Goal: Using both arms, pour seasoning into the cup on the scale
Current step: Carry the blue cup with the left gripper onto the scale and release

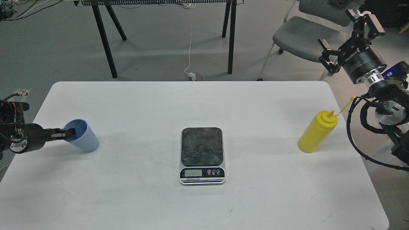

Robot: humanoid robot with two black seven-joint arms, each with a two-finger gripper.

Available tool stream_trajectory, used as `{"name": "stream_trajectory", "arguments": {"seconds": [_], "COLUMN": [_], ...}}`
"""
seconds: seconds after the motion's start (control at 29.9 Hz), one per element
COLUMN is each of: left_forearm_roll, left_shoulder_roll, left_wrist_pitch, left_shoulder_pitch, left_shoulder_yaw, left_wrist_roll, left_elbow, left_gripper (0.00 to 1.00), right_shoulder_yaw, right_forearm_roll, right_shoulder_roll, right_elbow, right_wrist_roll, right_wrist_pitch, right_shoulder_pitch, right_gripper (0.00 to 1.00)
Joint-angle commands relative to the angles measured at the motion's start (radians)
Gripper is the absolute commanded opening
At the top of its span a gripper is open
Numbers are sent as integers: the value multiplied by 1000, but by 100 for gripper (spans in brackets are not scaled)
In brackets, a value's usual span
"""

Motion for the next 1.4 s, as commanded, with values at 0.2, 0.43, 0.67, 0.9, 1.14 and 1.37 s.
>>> {"name": "stream_trajectory", "arguments": {"seconds": [0.2,0.43,0.67,0.9,1.14,1.37], "left_forearm_roll": [51,143,326,396,425,442], "left_shoulder_roll": [4,-53,-238,-433,-516,-527], "left_wrist_pitch": [-81,-271,-287,-287,-287,-287], "left_shoulder_pitch": [-72,-342,-538,-571,-561,-529], "left_shoulder_yaw": [-2,-5,-5,-4,33,56], "left_wrist_roll": [0,0,0,0,0,0], "left_elbow": [-20,-95,-230,-288,-285,-281], "left_gripper": [7,8,9,9,9,10], "right_shoulder_yaw": [0,6,6,9,9,8], "right_forearm_roll": [-1,2,1,2,2,2], "right_shoulder_roll": [-1,-7,-14,-30,-38,-27], "right_elbow": [-6,-5,-6,-3,-5,-9], "right_wrist_roll": [-1,1,2,2,2,2], "right_wrist_pitch": [0,0,0,0,0,0], "right_shoulder_pitch": [0,-2,-3,-3,-3,-5], "right_gripper": [99,99,99,99,99,99]}}
